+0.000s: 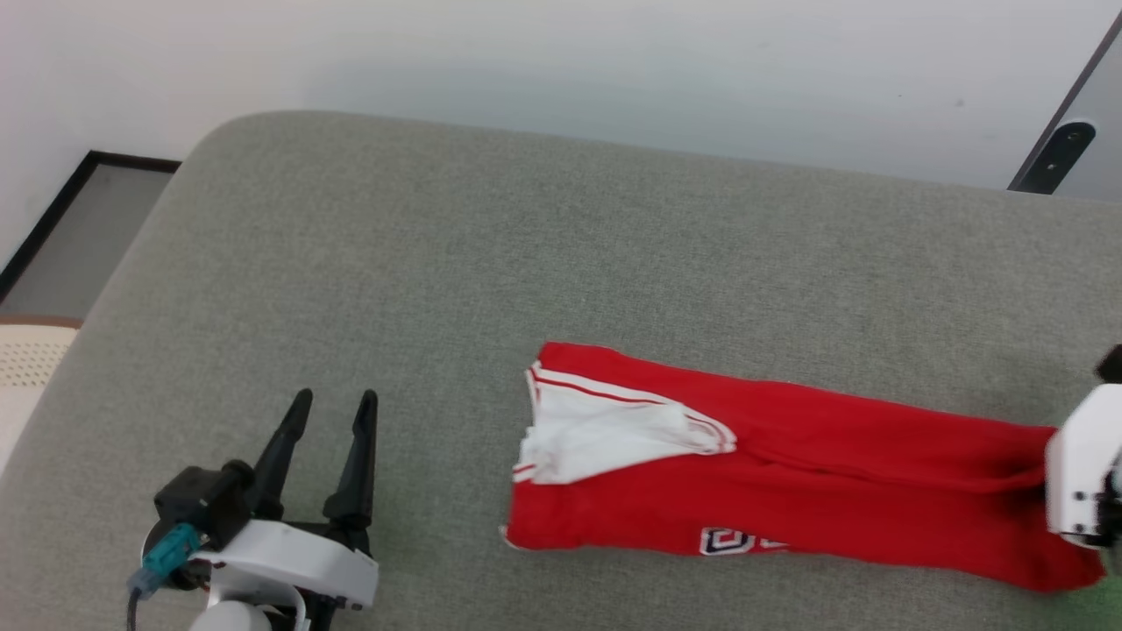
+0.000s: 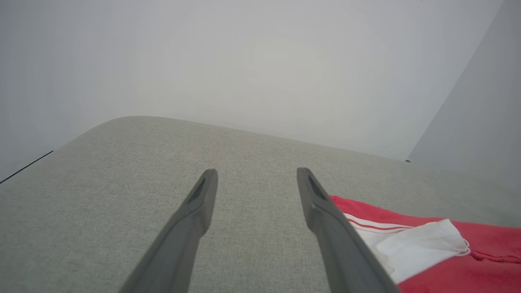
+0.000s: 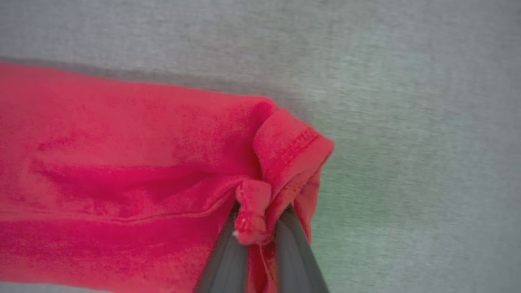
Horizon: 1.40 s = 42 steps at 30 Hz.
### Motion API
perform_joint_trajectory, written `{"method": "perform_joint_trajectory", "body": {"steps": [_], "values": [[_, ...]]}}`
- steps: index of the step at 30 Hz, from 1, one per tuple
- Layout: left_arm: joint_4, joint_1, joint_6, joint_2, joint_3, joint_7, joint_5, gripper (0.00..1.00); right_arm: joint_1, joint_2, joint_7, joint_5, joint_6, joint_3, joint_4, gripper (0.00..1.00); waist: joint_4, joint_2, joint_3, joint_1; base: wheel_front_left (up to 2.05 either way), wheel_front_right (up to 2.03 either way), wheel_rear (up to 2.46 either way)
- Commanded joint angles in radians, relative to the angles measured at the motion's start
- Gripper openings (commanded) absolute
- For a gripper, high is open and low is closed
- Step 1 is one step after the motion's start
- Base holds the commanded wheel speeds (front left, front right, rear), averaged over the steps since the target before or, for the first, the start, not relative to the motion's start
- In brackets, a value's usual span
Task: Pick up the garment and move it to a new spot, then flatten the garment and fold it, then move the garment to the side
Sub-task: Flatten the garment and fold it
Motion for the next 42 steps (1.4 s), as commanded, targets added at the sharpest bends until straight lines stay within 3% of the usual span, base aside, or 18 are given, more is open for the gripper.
{"method": "perform_joint_trajectory", "body": {"steps": [1, 5, 9, 22, 28, 35, 42], "values": [[0.0, 0.01, -0.003, 0.005, 0.005, 0.0, -0.007, 1.0, -0.001, -0.032, -0.008, -0.003, -0.003, -0.021, 0.006, 0.0, -0.005, 0.0, -0.005, 0.0, 0.0, 0.0, 0.0], [0.004, 0.02, -0.003, 0.011, 0.01, 0.0, -0.009, 1.0, -0.008, -0.058, 0.001, -0.019, -0.003, -0.046, 0.017, 0.0, -0.019, 0.0, -0.017, 0.0, 0.0, 0.0, 0.0], [0.005, 0.037, -0.002, 0.013, 0.022, 0.0, -0.011, 1.0, -0.022, -0.025, 0.028, 0.003, -0.003, -0.07, -0.015, 0.0, -0.044, 0.0, -0.036, 0.0, 0.0, 0.0, 0.0], [0.008, 0.09, 0.021, 0.013, 0.065, 0.0, -0.04, 1.0, -0.002, 0.221, 0.241, 0.063, -0.003, -0.095, -0.339, 0.0, -0.114, 0.0, -0.117, 0.0, 0.0, 0.0, 0.0], [0.015, 0.088, 0.025, 0.001, 0.058, 0.001, -0.049, 1.0, -0.034, 0.283, 0.302, 0.072, -0.003, -0.064, -0.437, 0.0, -0.099, 0.0, -0.129, 0.0, 0.0, 0.0, 0.0], [0.029, 0.058, 0.022, -0.012, 0.029, 0.007, -0.043, 1.0, -0.063, 0.289, 0.285, 0.166, -0.003, 0.017, -0.408, 0.0, -0.048, 0.0, -0.136, 0.0, 0.0, 0.0, 0.0], [0.063, 0.013, 0.016, -0.04, -0.022, 0.012, -0.031, 1.0, -0.106, 0.29, 0.184, 0.224, -0.003, 0.104, -0.285, 0.0, 0.034, 0.0, -0.132, 0.0, 0.0, 0.0, 0.0]]}}
